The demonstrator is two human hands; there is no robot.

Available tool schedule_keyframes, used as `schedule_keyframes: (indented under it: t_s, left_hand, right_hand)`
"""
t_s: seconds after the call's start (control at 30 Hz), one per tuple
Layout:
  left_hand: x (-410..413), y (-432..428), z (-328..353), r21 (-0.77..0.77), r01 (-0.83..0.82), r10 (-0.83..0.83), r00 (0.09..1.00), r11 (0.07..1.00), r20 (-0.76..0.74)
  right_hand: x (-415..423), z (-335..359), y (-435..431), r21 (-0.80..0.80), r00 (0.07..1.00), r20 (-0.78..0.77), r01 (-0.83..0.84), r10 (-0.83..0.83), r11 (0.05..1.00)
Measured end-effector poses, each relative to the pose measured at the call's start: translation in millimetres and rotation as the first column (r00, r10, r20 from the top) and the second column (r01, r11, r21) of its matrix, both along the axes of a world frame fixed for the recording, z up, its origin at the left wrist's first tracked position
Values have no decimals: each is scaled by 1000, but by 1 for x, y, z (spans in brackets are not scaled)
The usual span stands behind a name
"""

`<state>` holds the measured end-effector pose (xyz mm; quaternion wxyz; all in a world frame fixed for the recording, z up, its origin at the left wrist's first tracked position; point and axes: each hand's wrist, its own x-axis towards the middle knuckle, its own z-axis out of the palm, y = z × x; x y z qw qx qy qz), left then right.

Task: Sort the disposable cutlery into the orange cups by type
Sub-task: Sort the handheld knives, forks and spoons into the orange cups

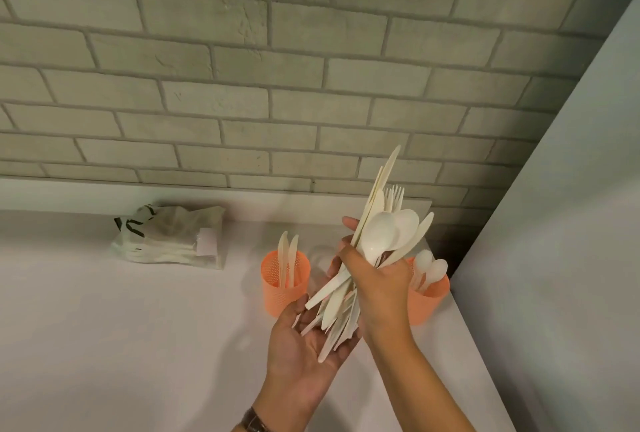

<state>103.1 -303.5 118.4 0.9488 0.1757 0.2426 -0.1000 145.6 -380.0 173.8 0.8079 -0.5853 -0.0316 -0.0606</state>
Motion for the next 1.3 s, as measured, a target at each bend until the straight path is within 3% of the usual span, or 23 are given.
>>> schedule_keyframes:
  t_s: [0.2, 0.37, 0.67, 0.8, 0.93, 1.07, 1.3]
  left_hand:
    - [1, 5, 2, -47, -29, 31, 998, 998, 58]
    - [3, 6, 8, -72, -65, 69, 996, 995, 64]
    - [6, 3, 19, -56, 38, -34, 998, 998, 60]
    - [3, 3, 14, -56, 96, -92, 994, 994, 65]
    - [4, 1, 19, -145, 22, -17, 999, 989, 36]
    - [9, -1, 21, -262, -43, 56, 998, 964, 42]
    - [13, 3, 21, -243, -45, 58, 997, 969, 47]
  right_hand:
    - [-10, 5, 4, -21, 998, 53, 38, -37, 999]
    - [-13, 5, 4, 52, 997, 73, -3, -1, 999]
    - [-15, -15, 16, 5, 998, -49, -49, 50, 999]
    - [-8, -5, 11, 96, 996, -43, -75, 80, 993]
    - [-16, -5, 19, 199, 990, -97, -77, 98, 977]
    - [-22, -17, 26, 156, 983, -147, -87, 111, 984]
    - [-23, -10, 24, 214, 971, -112, -185, 212, 959]
